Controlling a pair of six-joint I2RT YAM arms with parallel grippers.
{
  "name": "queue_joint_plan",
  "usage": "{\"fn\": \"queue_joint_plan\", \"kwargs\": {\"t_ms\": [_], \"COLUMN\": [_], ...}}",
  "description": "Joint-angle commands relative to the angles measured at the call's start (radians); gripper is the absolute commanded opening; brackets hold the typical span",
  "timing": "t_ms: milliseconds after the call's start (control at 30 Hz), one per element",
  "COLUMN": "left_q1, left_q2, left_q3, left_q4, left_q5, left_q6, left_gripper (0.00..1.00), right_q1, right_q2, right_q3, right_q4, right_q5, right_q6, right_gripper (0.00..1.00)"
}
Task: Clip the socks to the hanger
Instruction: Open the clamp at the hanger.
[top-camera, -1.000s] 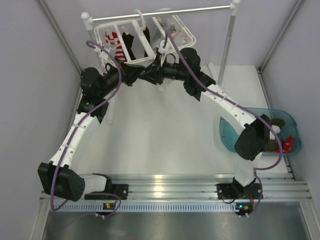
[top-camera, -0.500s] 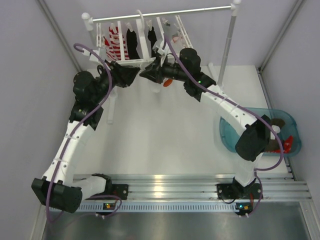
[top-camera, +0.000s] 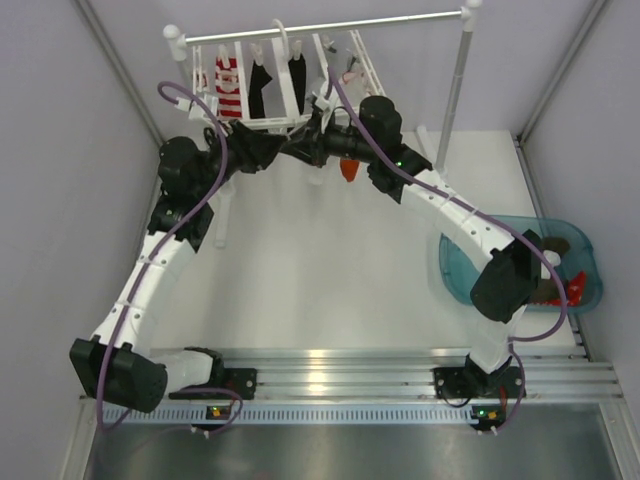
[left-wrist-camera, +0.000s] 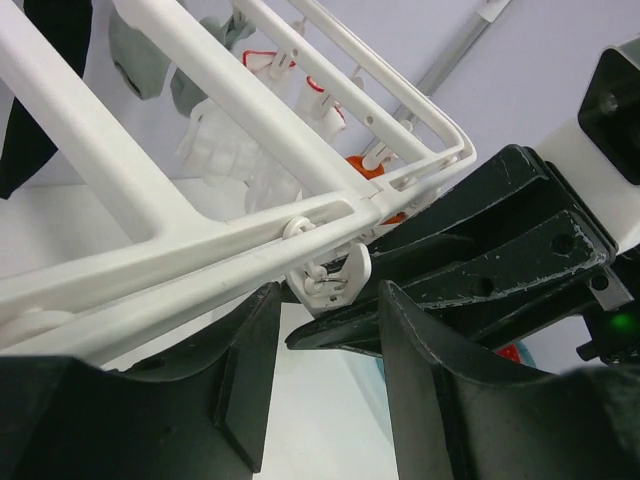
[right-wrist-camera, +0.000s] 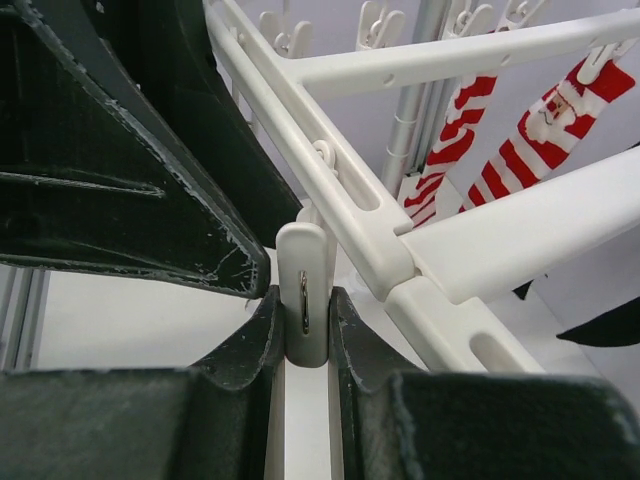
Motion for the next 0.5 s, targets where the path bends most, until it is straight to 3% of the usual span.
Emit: {"fn": "queue_joint_plan", "kwargs": {"t_ms": [0,467], "left_q1": [-0.003,-0.006], "left_q2": [0.015,0.025], "left_q3": [0.023,0.016], "left_q4": [0.078,0.154], "left_q5": [0.017,-0.005], "left_q6": [-0.071,-0.11], "left_gripper": [0.49,0.45], "right_q1": [0.016,0.025], "right_q2": [-0.058,-0.056], "right_q3": [-0.001,-0.006], "right_q4": [0.063,0.056], "right_q5": [-0.017,-0.011], "right_q6": [-0.021,-0.05], "right_gripper": [0.0,0.0]}}
